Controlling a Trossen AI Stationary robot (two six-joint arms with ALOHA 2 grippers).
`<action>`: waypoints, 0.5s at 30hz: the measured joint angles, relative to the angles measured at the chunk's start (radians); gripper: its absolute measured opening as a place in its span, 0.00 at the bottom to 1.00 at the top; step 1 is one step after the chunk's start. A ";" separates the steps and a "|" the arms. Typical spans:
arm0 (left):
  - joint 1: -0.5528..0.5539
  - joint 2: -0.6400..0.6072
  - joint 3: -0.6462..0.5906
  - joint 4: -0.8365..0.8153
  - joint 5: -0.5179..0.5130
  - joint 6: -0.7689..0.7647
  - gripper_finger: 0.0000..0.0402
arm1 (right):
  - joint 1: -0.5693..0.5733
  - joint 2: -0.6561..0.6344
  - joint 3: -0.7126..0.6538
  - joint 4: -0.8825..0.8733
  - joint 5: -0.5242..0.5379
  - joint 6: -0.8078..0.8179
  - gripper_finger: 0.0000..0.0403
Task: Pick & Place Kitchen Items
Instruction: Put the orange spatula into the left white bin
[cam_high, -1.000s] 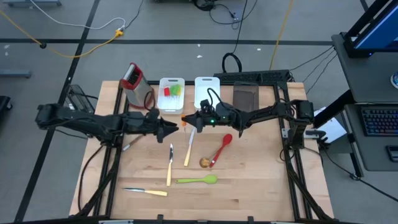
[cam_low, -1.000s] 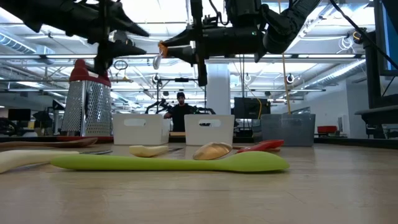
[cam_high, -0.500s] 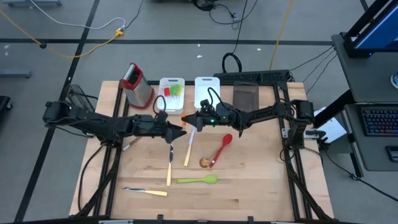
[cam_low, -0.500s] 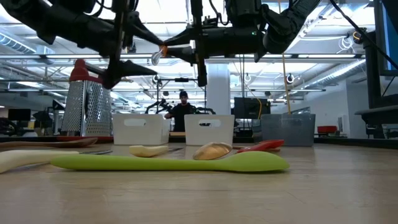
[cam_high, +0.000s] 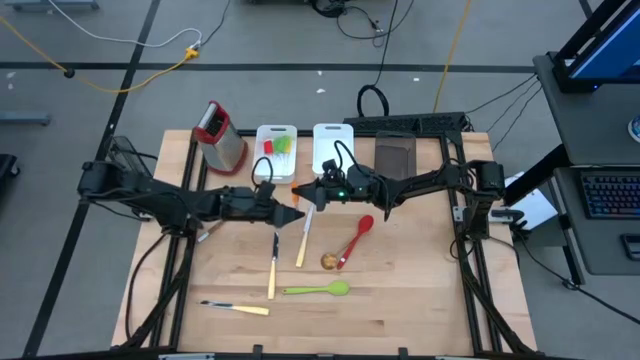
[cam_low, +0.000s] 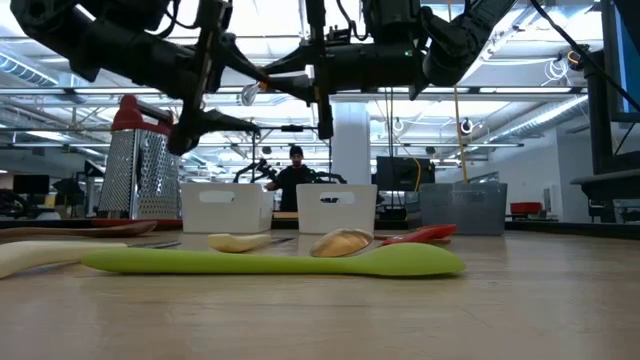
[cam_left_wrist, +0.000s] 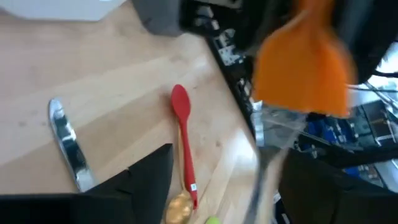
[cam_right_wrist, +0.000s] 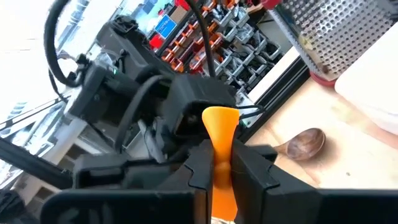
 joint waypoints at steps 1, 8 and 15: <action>0.000 0.009 0.000 0.000 -0.002 -0.016 0.60 | 0.002 0.000 0.000 -0.001 0.013 0.000 0.07; 0.000 0.026 0.000 0.018 -0.036 -0.056 0.22 | 0.006 0.000 0.000 -0.010 0.044 -0.014 0.07; -0.002 0.026 0.001 0.080 -0.029 0.001 0.03 | 0.011 -0.001 0.000 -0.011 0.053 -0.027 0.09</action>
